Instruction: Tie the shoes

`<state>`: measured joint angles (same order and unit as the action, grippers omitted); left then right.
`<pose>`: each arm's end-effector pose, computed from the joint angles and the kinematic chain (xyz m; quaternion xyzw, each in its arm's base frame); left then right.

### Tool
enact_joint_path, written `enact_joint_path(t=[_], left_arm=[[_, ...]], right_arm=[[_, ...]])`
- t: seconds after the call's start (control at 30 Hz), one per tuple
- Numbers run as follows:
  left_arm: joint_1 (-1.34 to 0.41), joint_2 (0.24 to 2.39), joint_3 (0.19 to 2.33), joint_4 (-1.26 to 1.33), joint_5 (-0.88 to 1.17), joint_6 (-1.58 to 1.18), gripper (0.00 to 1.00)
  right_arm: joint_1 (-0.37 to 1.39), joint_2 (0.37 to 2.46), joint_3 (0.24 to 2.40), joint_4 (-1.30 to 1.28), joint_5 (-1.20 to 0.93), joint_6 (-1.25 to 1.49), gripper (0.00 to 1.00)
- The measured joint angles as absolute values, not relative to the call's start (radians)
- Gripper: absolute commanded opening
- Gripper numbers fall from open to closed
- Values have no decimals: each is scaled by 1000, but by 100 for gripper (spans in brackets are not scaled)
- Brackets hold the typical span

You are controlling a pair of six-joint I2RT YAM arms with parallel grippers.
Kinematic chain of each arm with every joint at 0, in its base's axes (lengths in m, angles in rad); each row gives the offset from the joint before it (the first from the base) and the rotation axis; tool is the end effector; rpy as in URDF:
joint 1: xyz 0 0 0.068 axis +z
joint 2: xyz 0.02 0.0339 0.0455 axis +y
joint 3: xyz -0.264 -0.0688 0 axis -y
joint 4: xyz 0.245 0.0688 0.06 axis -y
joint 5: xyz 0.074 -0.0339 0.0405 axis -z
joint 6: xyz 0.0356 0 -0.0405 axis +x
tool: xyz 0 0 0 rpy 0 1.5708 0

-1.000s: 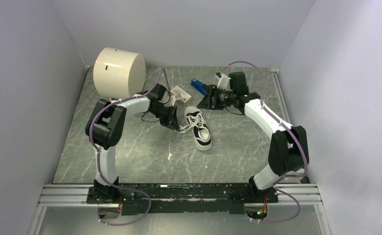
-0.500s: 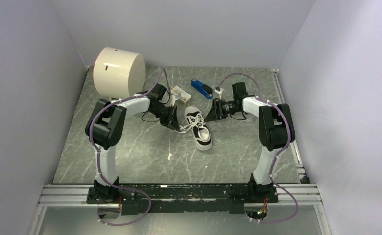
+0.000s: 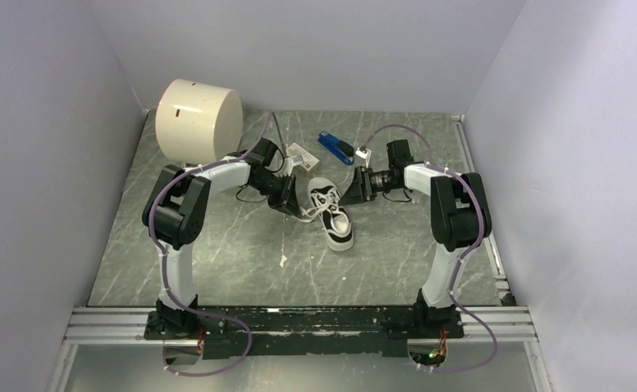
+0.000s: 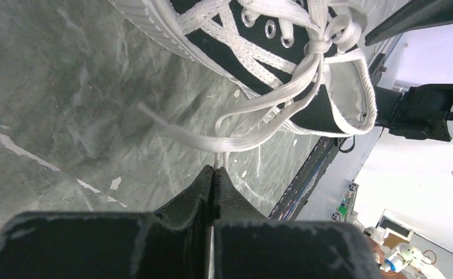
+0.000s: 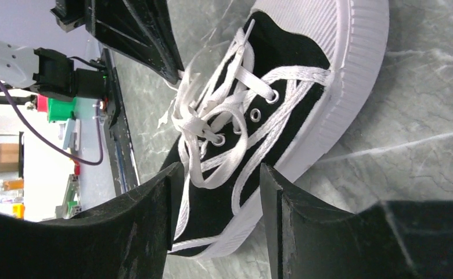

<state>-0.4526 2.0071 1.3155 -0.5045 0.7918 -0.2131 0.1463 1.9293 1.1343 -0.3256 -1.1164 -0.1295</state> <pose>0.3439 -0.1954 0.1506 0.1796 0.8914 -0.4142 0.0386 0.3575 0.0850 0.1471 -0.2308 0.8027 0.5179 0.1850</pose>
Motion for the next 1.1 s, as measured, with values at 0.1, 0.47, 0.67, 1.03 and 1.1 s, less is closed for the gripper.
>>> enact_joint_path(t=[0.1, 0.47, 0.67, 1.03, 1.1], left_arm=[[-453, 2008, 1316, -503, 795, -213, 5], [-453, 2008, 1316, -503, 797, -213, 5], [-453, 2008, 1315, -503, 797, -213, 5], [-453, 2008, 1312, -507, 772, -214, 5], [-453, 2007, 1304, -508, 750, -217, 5]], right_arm=[[153, 1925, 1134, -319, -1133, -127, 55], [179, 1916, 1133, -311, -1076, -121, 39], [190, 1882, 1132, -313, -1028, -120, 14], [191, 1792, 1121, -311, -933, -89, 0], [192, 1781, 1121, -299, -882, -65, 0]])
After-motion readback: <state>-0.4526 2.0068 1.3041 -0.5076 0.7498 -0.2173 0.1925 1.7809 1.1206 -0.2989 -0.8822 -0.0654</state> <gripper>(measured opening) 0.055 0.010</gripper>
